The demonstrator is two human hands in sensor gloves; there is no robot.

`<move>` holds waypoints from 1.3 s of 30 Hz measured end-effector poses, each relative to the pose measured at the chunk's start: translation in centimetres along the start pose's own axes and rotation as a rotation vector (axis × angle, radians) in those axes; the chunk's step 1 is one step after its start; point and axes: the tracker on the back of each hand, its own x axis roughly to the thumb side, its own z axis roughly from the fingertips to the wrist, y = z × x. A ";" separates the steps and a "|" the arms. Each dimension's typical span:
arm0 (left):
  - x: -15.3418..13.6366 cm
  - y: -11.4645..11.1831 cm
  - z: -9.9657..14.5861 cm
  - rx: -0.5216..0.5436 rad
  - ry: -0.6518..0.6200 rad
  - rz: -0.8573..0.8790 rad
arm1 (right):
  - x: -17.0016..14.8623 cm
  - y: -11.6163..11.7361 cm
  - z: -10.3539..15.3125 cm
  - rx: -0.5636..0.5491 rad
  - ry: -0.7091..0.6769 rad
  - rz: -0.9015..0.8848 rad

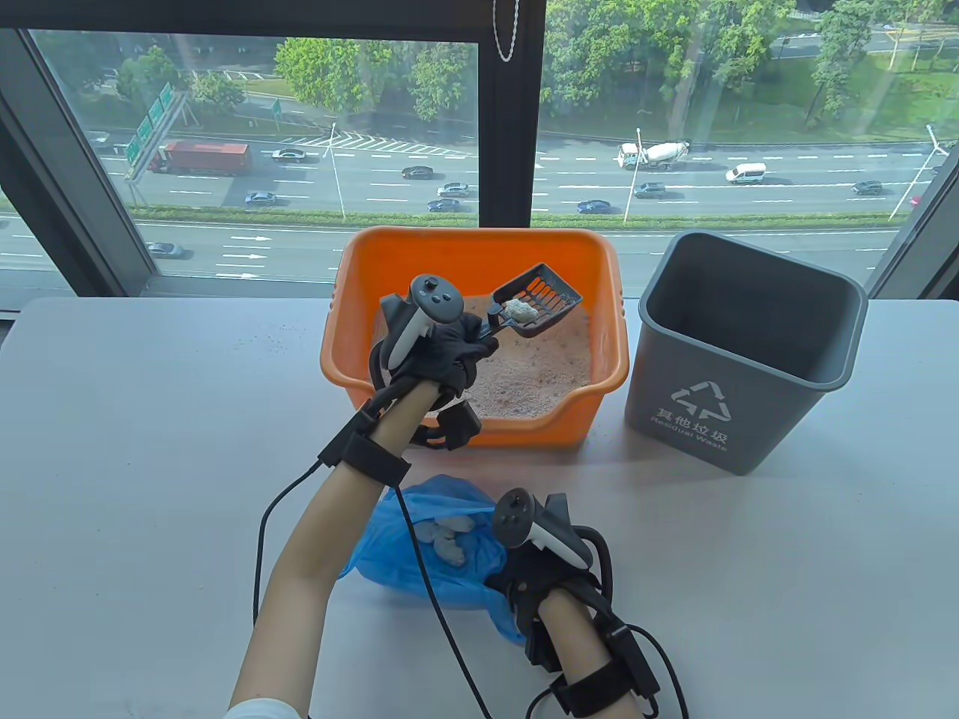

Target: Scoop cat litter

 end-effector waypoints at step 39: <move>-13.3 2.2 25.0 -0.219 -0.083 -0.253 | -0.1 -0.1 0.0 -0.003 0.004 -0.003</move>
